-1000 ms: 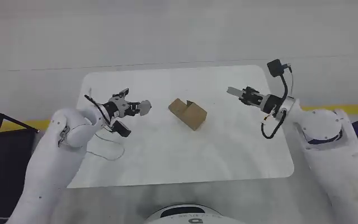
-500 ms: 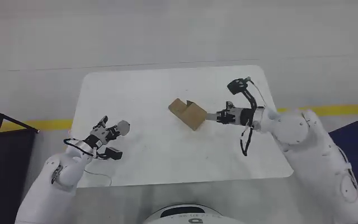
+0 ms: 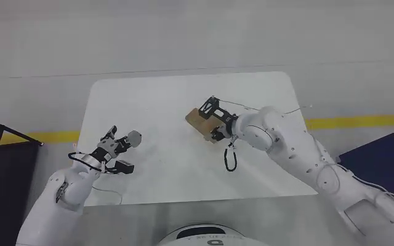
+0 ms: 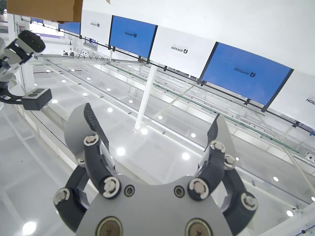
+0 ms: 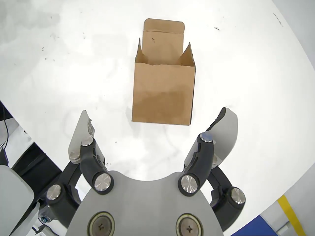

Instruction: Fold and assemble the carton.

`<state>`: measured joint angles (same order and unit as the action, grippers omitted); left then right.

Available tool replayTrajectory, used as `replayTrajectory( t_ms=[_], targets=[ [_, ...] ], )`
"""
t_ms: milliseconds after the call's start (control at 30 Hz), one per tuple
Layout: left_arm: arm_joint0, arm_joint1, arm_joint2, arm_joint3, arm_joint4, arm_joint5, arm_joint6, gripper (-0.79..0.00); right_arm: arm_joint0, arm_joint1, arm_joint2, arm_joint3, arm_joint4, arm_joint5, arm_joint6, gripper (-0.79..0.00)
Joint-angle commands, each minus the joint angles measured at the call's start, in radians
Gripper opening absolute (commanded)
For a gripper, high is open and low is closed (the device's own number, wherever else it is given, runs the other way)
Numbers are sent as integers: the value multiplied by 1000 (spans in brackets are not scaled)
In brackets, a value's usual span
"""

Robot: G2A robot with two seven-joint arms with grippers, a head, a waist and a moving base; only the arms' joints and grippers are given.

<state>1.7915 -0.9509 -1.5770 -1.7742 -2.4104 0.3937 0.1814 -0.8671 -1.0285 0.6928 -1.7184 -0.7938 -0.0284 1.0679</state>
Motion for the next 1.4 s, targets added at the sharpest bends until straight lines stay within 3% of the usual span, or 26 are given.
replayTrajectory(
  t_ms=[0,467,567,733,833,933,1033,1167,1300,1367],
  targets=[
    [0,0,0,0,0,0,0,0,24,-17,-20,44,33,7,-5,0],
    [0,0,0,0,0,0,0,0,140,-112,-143,226,32,53,58,-12],
    [0,0,0,0,0,0,0,0,143,-121,-145,241,46,53,68,-154],
    [0,0,0,0,0,0,0,0,150,-133,-148,262,39,50,86,-271],
    [0,0,0,0,0,0,0,0,150,-138,-142,261,34,53,82,-292],
    [0,0,0,0,0,0,0,0,139,-137,-126,248,27,53,55,-363],
    [0,0,0,0,0,0,0,0,114,-131,-100,223,17,44,1,-326],
    [0,0,0,0,0,0,0,0,50,-114,-48,183,-6,46,-115,-388],
    [0,0,0,0,0,0,0,0,-39,-93,16,143,-15,42,-251,-299],
    [0,0,0,0,0,0,0,0,-83,-83,49,123,-19,33,-309,-299]
  ],
)
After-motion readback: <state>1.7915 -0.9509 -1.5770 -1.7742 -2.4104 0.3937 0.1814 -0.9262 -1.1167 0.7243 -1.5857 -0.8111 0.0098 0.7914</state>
